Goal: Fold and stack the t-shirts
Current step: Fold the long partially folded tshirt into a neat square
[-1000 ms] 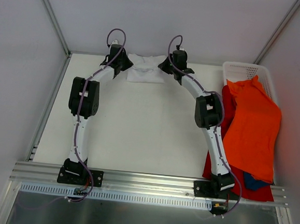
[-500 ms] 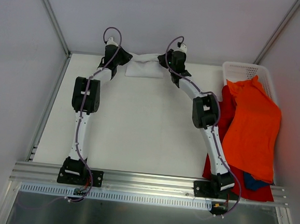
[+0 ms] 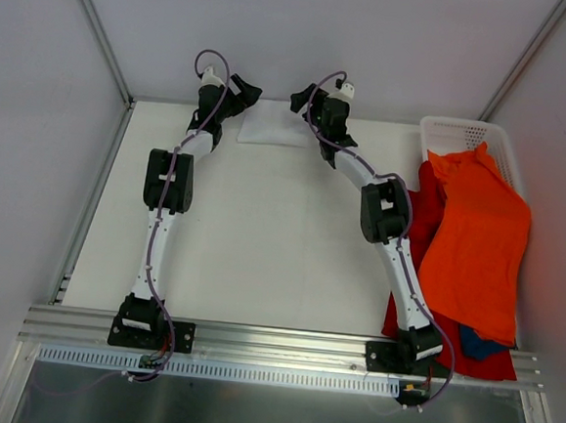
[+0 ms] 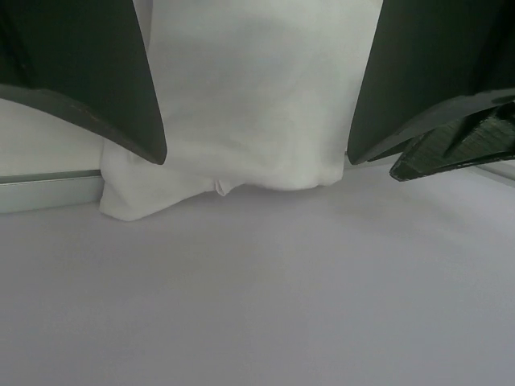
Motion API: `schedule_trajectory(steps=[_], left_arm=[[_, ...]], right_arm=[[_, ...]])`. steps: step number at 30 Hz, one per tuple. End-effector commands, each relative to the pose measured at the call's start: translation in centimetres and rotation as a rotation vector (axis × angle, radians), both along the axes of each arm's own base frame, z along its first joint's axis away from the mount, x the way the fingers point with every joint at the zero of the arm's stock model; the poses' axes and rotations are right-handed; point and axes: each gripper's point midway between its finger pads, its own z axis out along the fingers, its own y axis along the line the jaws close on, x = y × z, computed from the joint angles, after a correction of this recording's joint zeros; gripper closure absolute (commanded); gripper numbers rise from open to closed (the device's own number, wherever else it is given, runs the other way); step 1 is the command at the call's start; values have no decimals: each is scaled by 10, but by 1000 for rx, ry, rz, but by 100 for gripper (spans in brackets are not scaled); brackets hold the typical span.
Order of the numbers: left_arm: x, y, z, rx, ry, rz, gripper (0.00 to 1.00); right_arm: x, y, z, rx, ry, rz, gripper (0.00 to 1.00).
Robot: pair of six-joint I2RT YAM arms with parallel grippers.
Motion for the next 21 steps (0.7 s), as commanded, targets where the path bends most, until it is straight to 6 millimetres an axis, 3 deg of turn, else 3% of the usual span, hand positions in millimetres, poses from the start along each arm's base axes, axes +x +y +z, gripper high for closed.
schedule_trajectory(steps=[1,4,5,7,8,9,10,11,12,13,14,15,16,17,18,19,20,21], left_arm=[[9,5,33,-5,-119,11,1],[10,9,44,20,-150,29,1],[9,9,45,26,-152,31,1],[7,12,65,45,-185,41,1],[5,14,72,50,-194,42,1],[2,13,79,54,-203,40,1],[-6,14,96,58,-219,39,1],[-12,13,103,60,-225,35,1],[-18,14,112,58,-230,32,1],[-30,15,145,54,-268,36,1],[-39,18,126,59,-212,42,1],[-48,19,131,59,-198,49,1],[-66,23,135,55,-167,60,1],[-76,26,133,55,-144,74,1],[-87,27,135,54,-136,74,1],[-110,29,132,52,-105,74,1],[-121,30,127,46,-86,72,1],[-132,30,128,22,-83,70,1]], right_arm=[[7,-5,27,16,-93,-40,0],[4,-5,27,-4,-106,-41,1],[1,-6,40,-5,-123,-46,0],[-6,-5,40,-31,-127,-41,0],[-10,-7,63,-48,-162,-40,1],[-14,-5,71,-60,-176,-36,1],[-20,-4,66,-96,-167,-21,1],[-30,-3,96,-93,-198,-13,0],[-35,-5,103,-103,-197,-8,1],[-43,-4,113,-111,-199,3,0],[-51,-6,103,-136,-161,18,1],[-66,-10,125,-143,-141,24,0],[-74,-14,131,-152,-120,26,1],[-88,-18,107,-187,-31,41,0],[-105,-24,138,-170,-47,37,0],[-117,-29,138,-170,-26,32,1],[-134,-37,108,-193,39,34,1],[-148,-39,108,-181,55,34,1]])
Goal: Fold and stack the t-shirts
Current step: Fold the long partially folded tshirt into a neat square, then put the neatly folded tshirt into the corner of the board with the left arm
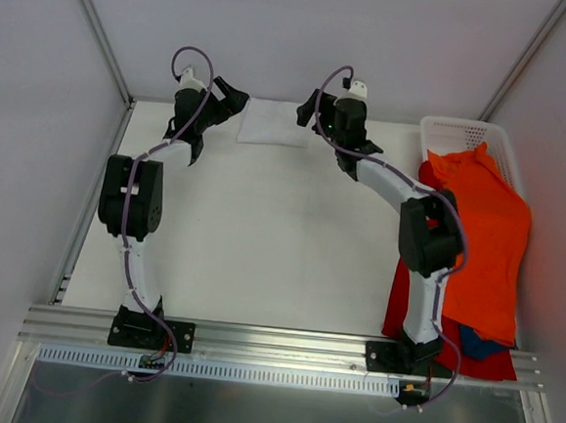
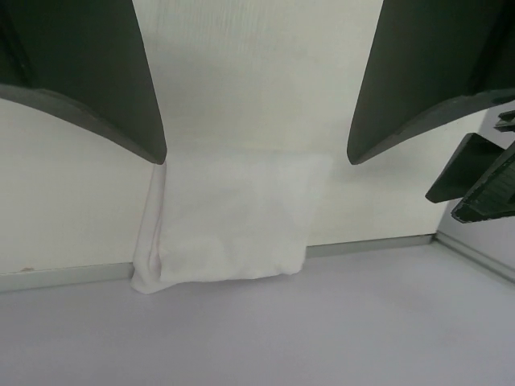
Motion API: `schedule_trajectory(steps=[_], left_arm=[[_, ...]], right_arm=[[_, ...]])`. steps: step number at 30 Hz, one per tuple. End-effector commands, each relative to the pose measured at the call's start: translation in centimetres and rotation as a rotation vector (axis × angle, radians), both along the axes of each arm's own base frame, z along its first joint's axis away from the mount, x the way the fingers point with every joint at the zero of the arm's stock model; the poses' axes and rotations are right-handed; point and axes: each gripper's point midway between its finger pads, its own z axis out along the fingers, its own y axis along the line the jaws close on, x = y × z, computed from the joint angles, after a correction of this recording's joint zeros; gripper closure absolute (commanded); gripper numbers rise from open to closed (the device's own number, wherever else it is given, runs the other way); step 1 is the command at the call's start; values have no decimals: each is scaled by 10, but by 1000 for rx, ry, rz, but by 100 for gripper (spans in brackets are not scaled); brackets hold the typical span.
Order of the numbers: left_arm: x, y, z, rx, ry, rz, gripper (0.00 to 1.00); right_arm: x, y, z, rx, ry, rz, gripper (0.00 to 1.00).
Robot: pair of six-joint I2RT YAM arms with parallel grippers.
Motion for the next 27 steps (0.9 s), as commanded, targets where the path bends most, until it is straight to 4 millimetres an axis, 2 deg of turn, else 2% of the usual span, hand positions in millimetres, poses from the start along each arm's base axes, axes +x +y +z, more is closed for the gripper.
schedule_trajectory(steps=[1,2,3,4,6,7,8,9,10,11,12,13,14,15,17,18,19,20,21,23,24,27], left_arm=[[-48,11,54,-46,-97,28,1],[-59,10,51,-60,-83,13,1],[-68,8,47,-68,-65,6,1],[-79,9,40,-65,-31,3,1],[-85,12,26,-6,29,-1,1],[-86,16,9,27,119,7,1],[-85,20,1,54,162,10,1],[-84,22,-9,91,194,-2,1],[-81,23,-23,106,239,-9,1],[-79,28,-29,114,260,-6,1],[-77,29,-37,122,279,-18,1],[-71,32,-48,118,304,-13,1],[-68,37,-56,104,324,4,1],[-63,38,-61,63,345,15,1],[-49,32,-77,31,382,-15,1],[-44,29,-81,23,390,-32,1],[-34,24,-85,10,392,-52,1],[-32,23,-89,-3,404,-54,1],[-27,23,-94,-20,414,-48,1],[-23,19,-98,-56,429,-46,1],[-18,18,-102,-67,436,-46,1],[-11,18,-113,-96,471,-30,1]], right_arm=[[-60,-22,86,59,-74,-12,1],[-73,-28,81,56,-54,-15,0],[-93,-33,54,40,19,-18,0],[-113,-39,75,63,7,-16,1],[-150,-48,42,20,127,-8,0],[-165,-53,40,16,151,-17,1],[-186,-63,49,15,165,-26,1],[-208,-65,28,-9,214,-20,0],[-219,-71,29,5,218,-42,1],[-239,-81,39,18,210,-46,0],[-254,-80,37,22,213,-31,0],[-268,-88,20,5,237,-44,1],[-283,-95,33,34,203,-45,1],[-295,-95,31,32,203,-34,1],[-313,-107,18,12,231,-56,1],[-324,-111,29,33,210,-46,1],[-334,-120,22,3,231,-60,1],[-340,-123,24,1,228,-60,1],[-348,-131,34,23,199,-65,0],[-356,-143,36,15,187,-88,1],[-361,-152,45,36,158,-105,1],[-371,-166,54,50,129,-120,0]])
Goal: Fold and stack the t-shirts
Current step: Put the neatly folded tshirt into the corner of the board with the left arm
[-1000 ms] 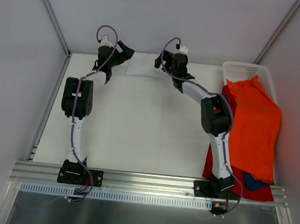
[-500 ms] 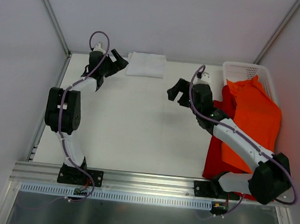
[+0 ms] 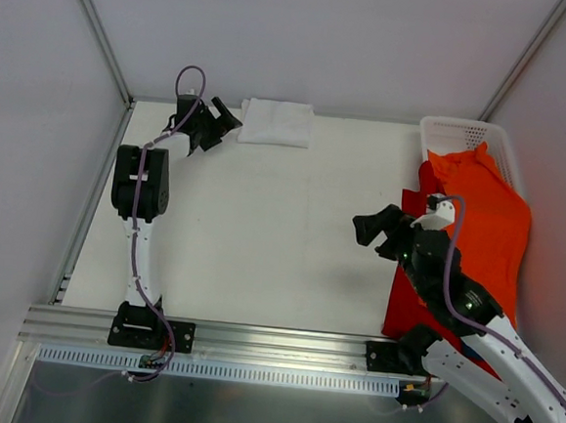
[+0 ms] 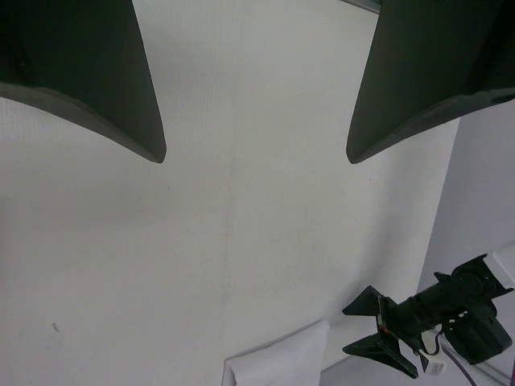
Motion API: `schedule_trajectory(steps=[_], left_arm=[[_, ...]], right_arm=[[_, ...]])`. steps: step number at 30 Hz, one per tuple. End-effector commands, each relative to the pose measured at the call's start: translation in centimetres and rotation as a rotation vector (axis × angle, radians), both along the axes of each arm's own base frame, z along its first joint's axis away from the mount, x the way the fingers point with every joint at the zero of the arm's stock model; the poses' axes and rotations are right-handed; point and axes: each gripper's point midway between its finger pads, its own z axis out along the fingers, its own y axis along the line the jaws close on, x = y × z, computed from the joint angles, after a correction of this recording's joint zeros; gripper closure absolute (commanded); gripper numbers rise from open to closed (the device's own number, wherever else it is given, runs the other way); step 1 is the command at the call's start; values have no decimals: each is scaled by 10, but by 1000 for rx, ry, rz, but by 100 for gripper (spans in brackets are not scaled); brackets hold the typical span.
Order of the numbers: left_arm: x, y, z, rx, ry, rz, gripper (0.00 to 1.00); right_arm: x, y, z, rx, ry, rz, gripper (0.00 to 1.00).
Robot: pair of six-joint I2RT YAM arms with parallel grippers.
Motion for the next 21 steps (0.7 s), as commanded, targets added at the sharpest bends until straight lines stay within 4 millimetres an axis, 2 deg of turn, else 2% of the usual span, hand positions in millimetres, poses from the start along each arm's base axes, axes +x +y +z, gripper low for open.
schedule_trajectory(steps=[1,5,9,10,12,14,19,20,21], left_arm=[[8,-10,-3,-70,42,-2,1],[22,-25,-15,-115,62,-32,1],[24,-54,-27,-82,78,-92,1],[19,-68,-33,-63,93,-122,1],[21,-78,-38,-56,97,-129,1],[23,-101,-38,-87,101,-155,1],[24,-114,-34,-83,86,-168,2],[24,-115,-31,-84,82,-165,3],[25,-113,-31,-85,85,-159,10]], right_arm=[[-11,-26,-6,-36,20,-73,1],[-16,-34,-4,-36,15,-90,1],[-14,-34,-7,-44,23,-97,0],[-13,-33,-10,-52,30,-98,1],[-12,-32,-12,-58,36,-95,1],[-10,-29,-16,-67,52,-92,1],[-13,-31,-16,-62,51,-92,0],[-13,-32,-16,-62,49,-94,1],[-15,-35,-15,-61,44,-99,0]])
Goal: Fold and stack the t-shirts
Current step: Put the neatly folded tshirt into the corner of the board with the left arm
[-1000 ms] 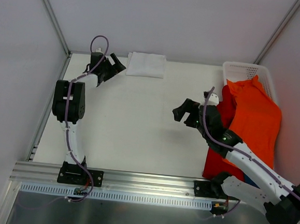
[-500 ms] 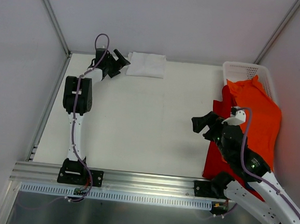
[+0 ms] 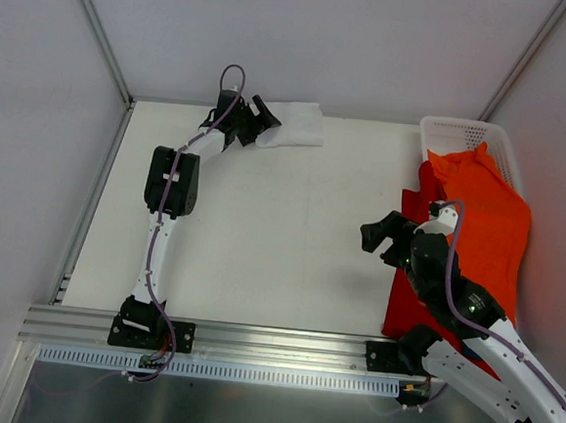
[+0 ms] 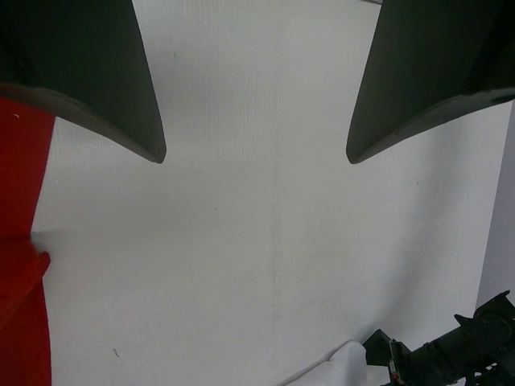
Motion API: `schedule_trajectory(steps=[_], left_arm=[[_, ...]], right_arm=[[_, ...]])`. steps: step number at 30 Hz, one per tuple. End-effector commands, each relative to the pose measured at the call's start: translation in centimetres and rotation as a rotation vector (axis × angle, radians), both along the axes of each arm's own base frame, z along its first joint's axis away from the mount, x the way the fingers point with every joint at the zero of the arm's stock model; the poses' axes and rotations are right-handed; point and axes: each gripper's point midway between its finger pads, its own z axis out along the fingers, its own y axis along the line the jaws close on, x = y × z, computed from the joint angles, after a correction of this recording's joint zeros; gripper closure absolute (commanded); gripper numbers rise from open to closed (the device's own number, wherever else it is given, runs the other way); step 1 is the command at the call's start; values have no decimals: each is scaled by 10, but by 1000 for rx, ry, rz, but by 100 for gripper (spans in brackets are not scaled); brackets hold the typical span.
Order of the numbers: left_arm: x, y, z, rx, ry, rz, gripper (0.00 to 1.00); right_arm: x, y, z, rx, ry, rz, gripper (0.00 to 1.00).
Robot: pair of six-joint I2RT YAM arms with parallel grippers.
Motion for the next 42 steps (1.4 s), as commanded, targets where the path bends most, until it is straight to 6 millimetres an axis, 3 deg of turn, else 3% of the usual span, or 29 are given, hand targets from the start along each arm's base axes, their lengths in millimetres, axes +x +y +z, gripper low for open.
schedule_trajectory(steps=[1,5,6,7,12,15,19,25,26,30,37,42], left_arm=[[-11,1,-27,13,96,-1,14],[-10,5,-21,24,87,15,65],[-10,6,-21,29,90,23,91],[-8,10,-19,42,86,38,100],[-10,28,-13,110,82,57,100],[-15,55,-7,158,84,94,100],[-28,101,1,177,107,164,100],[-50,197,2,207,174,361,100],[-54,222,2,199,187,411,100],[-61,272,8,177,198,492,100],[-58,337,30,241,162,537,100],[-45,374,55,298,106,556,100]], right_arm=[[-3,-7,3,11,-14,-23,1],[-7,-13,2,6,-16,-33,0],[-8,-14,2,8,-15,-34,1],[-8,-14,1,7,-13,-36,1],[-11,-16,0,17,-11,-37,0],[-12,-16,-2,28,-9,-37,0],[-11,-11,-6,48,-4,-29,0],[-10,0,-17,76,16,-3,1],[-11,2,-19,78,23,4,1],[-16,-1,-25,75,37,9,1],[-22,-17,-31,80,9,-29,1],[-20,-19,-36,68,11,-48,1]])
